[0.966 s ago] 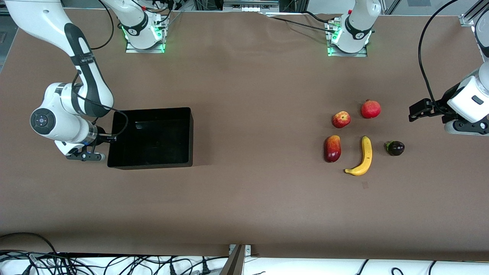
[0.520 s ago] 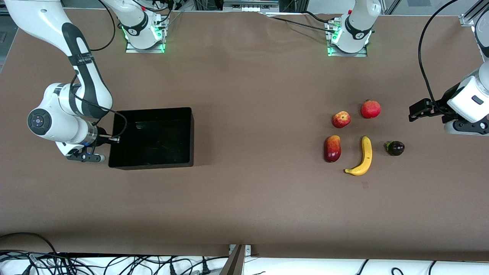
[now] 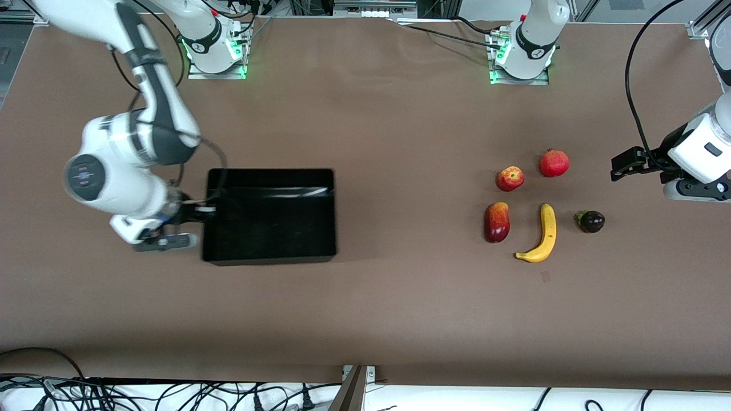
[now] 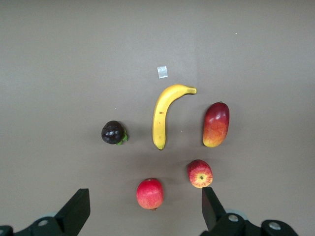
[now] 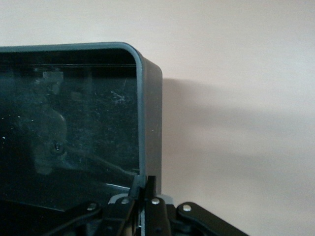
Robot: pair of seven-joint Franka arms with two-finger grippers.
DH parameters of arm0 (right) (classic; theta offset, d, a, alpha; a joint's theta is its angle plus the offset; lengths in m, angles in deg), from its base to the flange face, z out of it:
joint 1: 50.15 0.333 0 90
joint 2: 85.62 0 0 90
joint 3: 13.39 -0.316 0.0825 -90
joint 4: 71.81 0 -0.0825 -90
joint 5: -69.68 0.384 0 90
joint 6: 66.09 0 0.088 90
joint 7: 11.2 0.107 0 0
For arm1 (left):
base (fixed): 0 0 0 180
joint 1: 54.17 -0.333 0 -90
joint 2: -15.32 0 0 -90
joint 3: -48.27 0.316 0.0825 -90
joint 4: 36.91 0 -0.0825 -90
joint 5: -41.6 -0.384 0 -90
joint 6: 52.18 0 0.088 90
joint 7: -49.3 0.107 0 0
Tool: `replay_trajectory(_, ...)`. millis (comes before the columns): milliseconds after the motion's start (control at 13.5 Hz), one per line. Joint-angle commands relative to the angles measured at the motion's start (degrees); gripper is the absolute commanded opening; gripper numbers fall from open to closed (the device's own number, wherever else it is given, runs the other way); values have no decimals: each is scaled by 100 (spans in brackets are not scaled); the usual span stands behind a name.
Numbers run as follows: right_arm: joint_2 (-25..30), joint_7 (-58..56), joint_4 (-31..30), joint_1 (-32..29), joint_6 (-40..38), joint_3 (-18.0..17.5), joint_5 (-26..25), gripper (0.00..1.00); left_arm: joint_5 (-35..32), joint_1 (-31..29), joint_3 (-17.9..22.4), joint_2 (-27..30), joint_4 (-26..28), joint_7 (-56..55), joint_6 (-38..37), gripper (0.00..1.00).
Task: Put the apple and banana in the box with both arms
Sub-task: 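Slide the box toward the fruit while the left gripper reaches the apple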
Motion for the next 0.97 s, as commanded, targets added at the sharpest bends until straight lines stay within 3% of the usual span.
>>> replay_trajectory(0, -308, 652, 473, 690, -96, 27, 500, 0, -139, 45, -21, 110, 82, -22, -45, 100)
replay_trajectory(446, -1398, 2753, 1757, 2088, 429, 27, 1142, 0, -139, 36, -21, 110, 91, -22, -71, 100)
replay_trajectory(891, -1707, 3204, 1793, 2573, 1186, 27, 1258, 0, -139, 36, -21, 110, 91, -22, -71, 100)
